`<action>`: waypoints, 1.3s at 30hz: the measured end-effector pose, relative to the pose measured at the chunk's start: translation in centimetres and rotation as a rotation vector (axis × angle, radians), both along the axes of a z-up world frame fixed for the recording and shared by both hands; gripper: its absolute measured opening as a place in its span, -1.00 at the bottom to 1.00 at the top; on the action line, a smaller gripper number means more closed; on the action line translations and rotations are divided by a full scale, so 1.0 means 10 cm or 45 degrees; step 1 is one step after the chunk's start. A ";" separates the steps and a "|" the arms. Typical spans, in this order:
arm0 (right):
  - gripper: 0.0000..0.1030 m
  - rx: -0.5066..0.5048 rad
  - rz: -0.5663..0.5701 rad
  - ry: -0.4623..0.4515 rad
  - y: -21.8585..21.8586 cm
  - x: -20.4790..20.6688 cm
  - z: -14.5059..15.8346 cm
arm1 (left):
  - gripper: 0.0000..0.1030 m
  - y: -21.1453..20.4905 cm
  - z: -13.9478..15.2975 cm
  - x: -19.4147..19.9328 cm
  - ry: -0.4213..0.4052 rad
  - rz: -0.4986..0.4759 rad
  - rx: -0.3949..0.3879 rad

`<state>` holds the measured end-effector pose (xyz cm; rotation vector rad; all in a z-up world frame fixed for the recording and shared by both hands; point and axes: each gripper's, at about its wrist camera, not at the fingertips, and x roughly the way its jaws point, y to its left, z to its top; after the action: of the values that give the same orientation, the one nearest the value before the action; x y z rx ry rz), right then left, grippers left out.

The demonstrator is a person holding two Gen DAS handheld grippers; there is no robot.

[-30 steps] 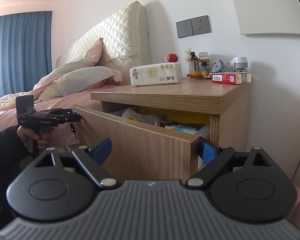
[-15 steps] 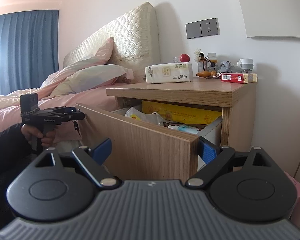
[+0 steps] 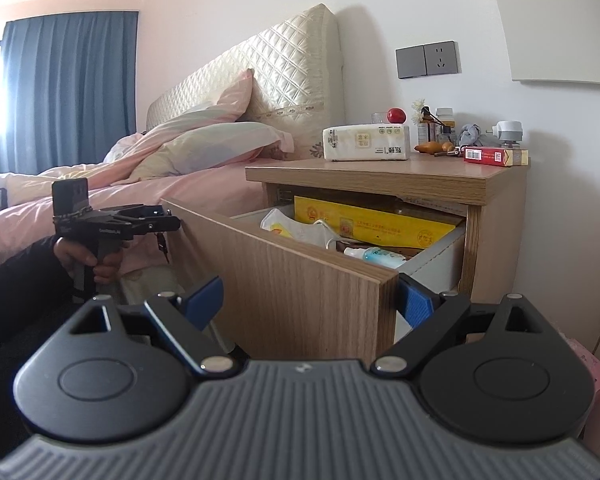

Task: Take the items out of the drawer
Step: 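Pull the drawer outward from the nightstand with the left tool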

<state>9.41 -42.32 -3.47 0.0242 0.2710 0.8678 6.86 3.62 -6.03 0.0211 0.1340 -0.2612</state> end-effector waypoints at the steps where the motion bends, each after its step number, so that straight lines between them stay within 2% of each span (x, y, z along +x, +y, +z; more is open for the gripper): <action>1: 0.83 0.000 0.003 -0.001 0.00 -0.02 0.00 | 0.93 0.00 0.00 -0.02 0.000 -0.001 0.000; 23: 0.83 -0.047 0.111 -0.068 -0.04 -0.40 -0.01 | 1.00 -0.02 0.00 -0.41 0.018 0.016 0.002; 34: 0.81 -0.071 0.096 -0.116 -0.02 -0.41 -0.04 | 1.00 -0.04 0.03 -0.43 0.018 0.033 0.003; 39: 0.76 -0.105 0.024 -0.128 0.04 -0.46 -0.02 | 0.99 -0.04 0.07 -0.52 0.007 0.051 -0.005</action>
<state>4.82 -41.91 -3.70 -0.0988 0.2130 0.8735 1.70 3.17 -5.37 0.0142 0.1393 -0.2218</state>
